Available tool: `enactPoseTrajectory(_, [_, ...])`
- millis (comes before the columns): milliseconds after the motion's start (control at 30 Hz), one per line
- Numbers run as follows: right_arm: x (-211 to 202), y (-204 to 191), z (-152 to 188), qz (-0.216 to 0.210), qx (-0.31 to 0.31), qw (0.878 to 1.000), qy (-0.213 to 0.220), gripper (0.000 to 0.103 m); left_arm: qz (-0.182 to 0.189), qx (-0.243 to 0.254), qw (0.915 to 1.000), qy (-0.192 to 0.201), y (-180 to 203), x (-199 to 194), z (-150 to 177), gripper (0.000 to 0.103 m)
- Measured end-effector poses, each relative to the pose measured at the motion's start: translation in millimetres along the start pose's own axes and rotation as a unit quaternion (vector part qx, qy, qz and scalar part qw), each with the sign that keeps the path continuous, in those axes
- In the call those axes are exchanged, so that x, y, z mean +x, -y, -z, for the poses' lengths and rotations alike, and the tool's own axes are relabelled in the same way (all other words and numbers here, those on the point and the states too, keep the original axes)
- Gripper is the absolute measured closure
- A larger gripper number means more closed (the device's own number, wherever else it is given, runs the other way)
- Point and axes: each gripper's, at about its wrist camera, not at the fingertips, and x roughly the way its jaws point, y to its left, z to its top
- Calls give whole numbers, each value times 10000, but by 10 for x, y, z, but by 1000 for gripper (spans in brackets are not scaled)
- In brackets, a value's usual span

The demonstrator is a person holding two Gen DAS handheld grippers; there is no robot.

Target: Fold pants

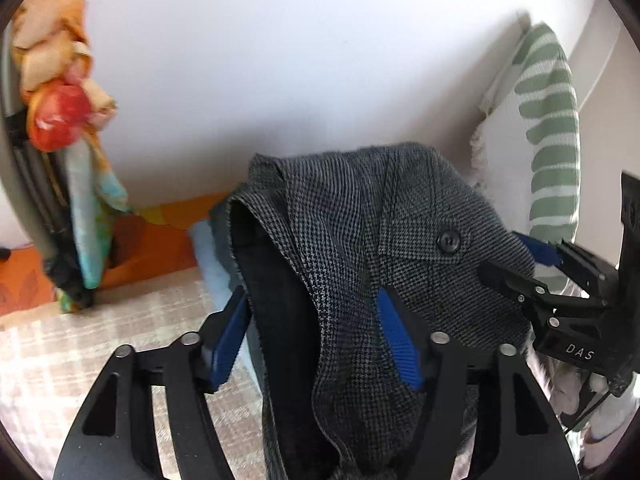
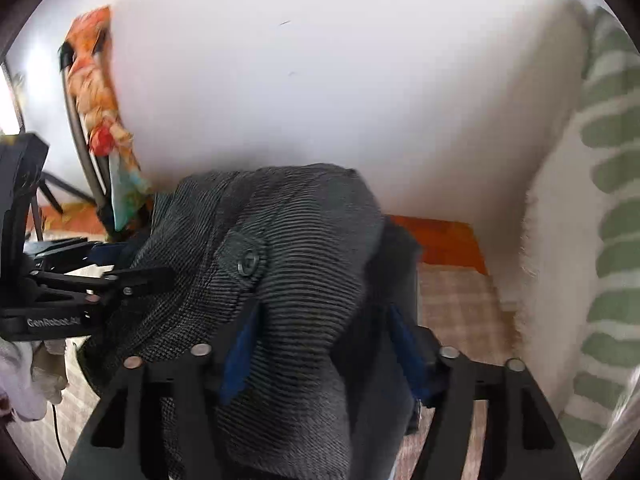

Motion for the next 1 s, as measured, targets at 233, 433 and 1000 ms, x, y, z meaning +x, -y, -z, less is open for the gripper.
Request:
enactPoseTrajectory(233, [-351, 80, 43, 210, 375, 9988, 250, 16, -225, 222, 9993, 183, 1, -363, 16, 33])
enactPoseTrajectory(433, [-704, -25, 35, 354, 462, 9974, 430, 10, -250, 342, 9982, 434, -22, -821, 110, 31])
enactPoseTrajectory(1000, [-1691, -754, 245, 500, 387, 9934, 960, 2, -182, 653, 9924, 1024, 43, -1892, 616, 31])
